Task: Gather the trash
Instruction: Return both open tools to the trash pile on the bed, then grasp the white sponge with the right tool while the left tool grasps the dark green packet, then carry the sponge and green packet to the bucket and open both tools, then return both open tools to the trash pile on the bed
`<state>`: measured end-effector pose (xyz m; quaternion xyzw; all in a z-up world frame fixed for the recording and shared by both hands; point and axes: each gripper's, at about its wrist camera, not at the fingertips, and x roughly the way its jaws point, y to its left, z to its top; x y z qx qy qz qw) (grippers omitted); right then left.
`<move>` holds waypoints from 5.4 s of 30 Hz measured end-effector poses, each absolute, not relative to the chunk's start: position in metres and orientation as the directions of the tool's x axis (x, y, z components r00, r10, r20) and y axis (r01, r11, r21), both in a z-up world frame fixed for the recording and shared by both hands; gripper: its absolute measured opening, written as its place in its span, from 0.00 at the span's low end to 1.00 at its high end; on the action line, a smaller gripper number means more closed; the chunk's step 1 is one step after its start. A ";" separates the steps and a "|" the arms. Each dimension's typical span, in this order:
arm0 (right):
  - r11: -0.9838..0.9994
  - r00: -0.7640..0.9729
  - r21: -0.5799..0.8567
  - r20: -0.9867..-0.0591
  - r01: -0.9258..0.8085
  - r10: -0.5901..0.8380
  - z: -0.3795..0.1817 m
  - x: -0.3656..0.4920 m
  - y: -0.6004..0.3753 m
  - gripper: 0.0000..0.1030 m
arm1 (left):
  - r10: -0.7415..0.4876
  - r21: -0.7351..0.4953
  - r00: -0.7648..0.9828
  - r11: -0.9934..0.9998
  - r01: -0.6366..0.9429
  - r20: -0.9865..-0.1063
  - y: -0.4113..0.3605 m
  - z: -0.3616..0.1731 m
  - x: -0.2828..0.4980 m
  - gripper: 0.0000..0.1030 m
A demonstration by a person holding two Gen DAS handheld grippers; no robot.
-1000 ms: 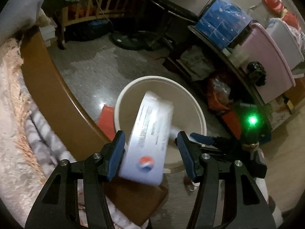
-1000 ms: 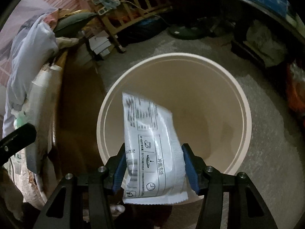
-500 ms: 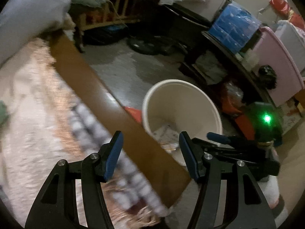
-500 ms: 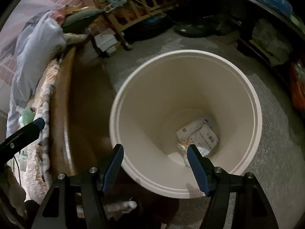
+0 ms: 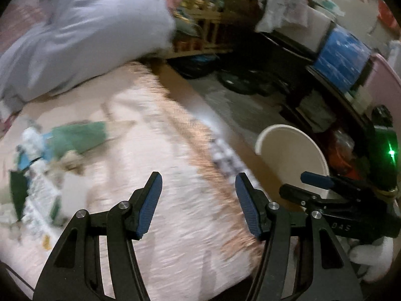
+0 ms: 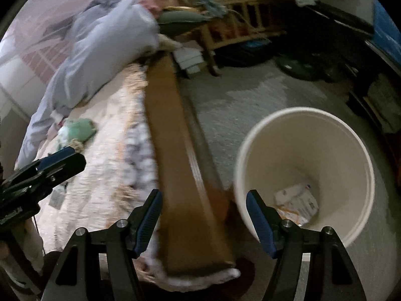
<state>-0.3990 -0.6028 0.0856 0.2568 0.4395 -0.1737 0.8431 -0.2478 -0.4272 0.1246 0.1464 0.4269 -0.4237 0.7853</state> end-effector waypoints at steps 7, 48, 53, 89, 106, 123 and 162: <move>0.863 0.568 0.279 -0.823 0.422 -0.012 0.096 -0.355 -0.557 0.67 | -0.494 -0.086 0.386 0.694 0.715 -0.779 -0.359 0.133 -0.222 0.58; 0.894 0.524 0.415 -0.805 0.167 0.276 0.059 -0.170 -0.422 0.68 | -0.387 -0.220 0.431 0.895 0.388 -0.815 -0.198 0.076 -0.056 0.57; 0.873 0.551 0.459 -0.777 0.165 0.304 0.055 -0.168 -0.427 0.67 | -0.387 -0.218 0.391 0.885 0.411 -0.835 -0.207 0.064 -0.051 0.23; 0.888 0.664 0.347 -0.744 0.302 0.065 0.119 -0.336 -0.524 0.38 | -0.602 -0.270 0.242 0.633 0.726 -0.761 -0.351 0.144 -0.208 0.10; 0.759 0.597 0.336 -0.798 0.557 -0.085 0.082 -0.439 -0.635 0.38 | -0.632 -0.331 0.036 0.453 0.828 -0.774 -0.483 0.123 -0.276 0.10; 0.604 0.498 0.308 -0.849 0.735 -0.174 0.037 -0.494 -0.698 0.68 | -0.652 -0.467 -0.136 0.366 0.805 -0.746 -0.563 0.098 -0.305 0.40; 0.856 0.568 0.279 -0.823 0.435 -0.021 0.091 -0.357 -0.551 0.74 | -0.532 -0.194 0.331 0.708 0.679 -0.780 -0.336 0.128 -0.215 0.40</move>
